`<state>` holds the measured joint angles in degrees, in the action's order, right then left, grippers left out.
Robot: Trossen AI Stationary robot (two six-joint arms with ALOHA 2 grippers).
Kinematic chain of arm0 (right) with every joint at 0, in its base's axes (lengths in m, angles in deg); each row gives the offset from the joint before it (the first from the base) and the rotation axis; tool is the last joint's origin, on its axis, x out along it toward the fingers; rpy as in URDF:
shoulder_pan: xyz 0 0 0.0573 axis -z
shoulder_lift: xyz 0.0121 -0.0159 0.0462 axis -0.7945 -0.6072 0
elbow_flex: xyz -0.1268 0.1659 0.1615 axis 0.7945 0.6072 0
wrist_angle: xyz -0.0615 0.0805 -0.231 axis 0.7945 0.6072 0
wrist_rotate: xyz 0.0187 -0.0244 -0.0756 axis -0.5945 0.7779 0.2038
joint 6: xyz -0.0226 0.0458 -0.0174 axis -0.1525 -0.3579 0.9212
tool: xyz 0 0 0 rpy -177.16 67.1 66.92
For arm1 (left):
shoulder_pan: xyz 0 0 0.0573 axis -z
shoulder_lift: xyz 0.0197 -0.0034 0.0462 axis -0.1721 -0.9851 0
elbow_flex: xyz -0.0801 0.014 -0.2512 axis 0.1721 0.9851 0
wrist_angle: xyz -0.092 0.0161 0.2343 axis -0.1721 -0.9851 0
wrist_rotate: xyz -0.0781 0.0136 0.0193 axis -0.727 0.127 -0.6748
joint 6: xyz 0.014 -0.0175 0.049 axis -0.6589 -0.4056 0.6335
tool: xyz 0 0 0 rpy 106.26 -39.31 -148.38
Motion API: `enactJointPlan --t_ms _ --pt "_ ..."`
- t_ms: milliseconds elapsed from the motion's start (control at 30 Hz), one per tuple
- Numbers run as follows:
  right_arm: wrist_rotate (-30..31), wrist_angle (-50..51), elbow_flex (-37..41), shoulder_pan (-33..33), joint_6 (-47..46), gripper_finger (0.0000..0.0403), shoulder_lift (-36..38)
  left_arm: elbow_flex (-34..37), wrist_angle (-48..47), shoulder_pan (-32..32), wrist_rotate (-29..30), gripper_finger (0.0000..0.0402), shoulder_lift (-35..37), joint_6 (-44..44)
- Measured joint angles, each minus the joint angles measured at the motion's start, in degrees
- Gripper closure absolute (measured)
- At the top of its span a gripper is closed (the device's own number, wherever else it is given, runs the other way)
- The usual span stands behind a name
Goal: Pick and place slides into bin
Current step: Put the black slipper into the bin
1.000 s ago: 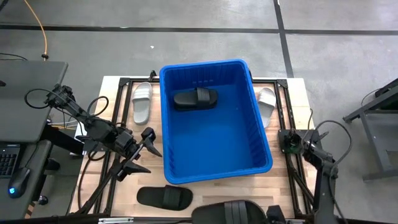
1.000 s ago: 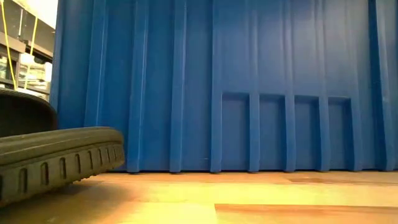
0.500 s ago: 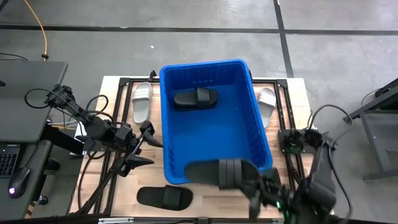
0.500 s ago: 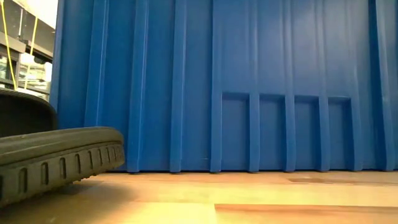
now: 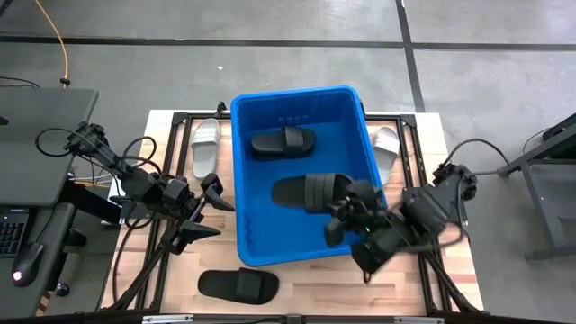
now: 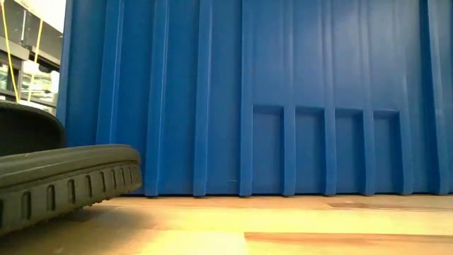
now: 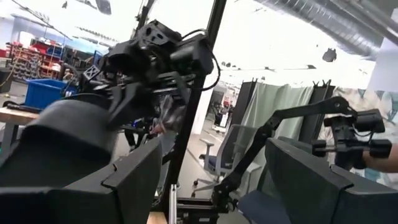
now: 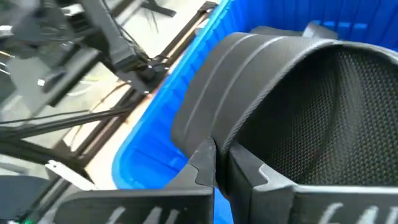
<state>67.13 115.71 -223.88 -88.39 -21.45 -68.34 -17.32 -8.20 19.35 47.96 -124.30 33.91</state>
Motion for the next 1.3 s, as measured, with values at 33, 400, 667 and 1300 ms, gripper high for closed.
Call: enactJointPlan --t_ms 33,400,667,1300 --pt "-0.8 0.0 0.0 1.3 1.1 0.0403 0.1 0.0 0.4 0.0 0.0 0.0126 0.0 0.0" --pt "-10.4 -1.6 0.0 15.5 11.4 0.0403 0.0 0.0 7.6 0.0 -2.1 0.0126 0.1 1.1" --pt "-23.4 -8.7 0.1 27.3 22.3 0.0403 -2.2 0.0 7.6 0.0 -2.5 0.0126 0.0 1.3" --pt "-34.0 -31.8 0.1 31.4 32.6 0.0402 -9.6 0.0 8.4 0.0 -4.3 0.0126 3.5 3.5"
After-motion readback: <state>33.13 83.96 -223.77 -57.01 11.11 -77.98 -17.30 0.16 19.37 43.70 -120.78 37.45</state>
